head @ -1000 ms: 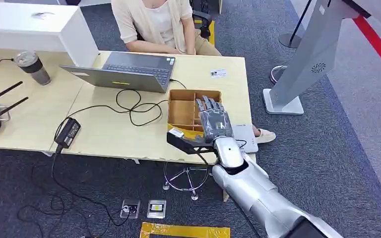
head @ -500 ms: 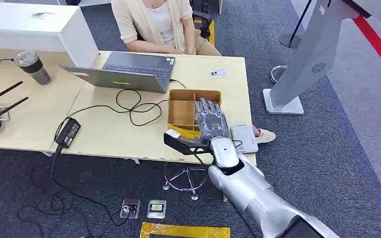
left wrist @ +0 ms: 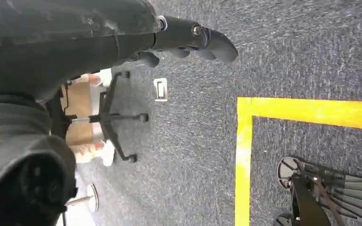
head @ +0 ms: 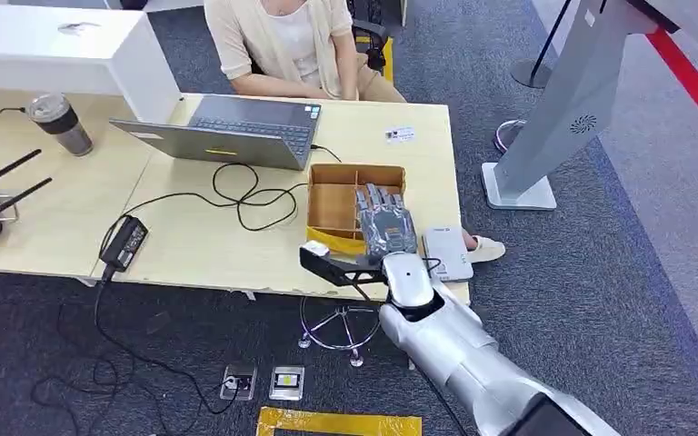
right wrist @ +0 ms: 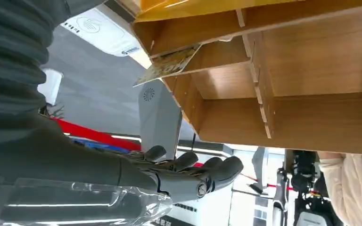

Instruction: Pass the card to the sensor for recognition and then transmit it.

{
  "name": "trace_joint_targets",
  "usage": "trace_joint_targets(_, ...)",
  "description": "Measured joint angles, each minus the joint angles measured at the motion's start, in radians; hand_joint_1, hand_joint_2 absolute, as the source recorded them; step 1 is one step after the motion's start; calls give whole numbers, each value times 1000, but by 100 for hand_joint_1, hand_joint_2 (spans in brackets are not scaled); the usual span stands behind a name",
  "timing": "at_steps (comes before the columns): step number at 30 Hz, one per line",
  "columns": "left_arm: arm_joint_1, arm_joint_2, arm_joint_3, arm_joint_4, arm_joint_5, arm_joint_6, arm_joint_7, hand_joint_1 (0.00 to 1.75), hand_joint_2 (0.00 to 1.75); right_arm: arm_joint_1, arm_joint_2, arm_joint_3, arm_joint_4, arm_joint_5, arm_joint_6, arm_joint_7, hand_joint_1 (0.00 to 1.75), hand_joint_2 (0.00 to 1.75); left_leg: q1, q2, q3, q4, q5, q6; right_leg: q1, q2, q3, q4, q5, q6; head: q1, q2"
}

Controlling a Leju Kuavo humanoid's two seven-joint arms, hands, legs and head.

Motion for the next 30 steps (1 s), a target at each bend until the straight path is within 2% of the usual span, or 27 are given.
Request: trace_joint_targets(30,0,-10,0,0,-1,-8,-2,0,0,4,-5,-16,21,12,38,27,0,175,0,0,0,0,0,0,0,0,0,0,0,0,0,0)
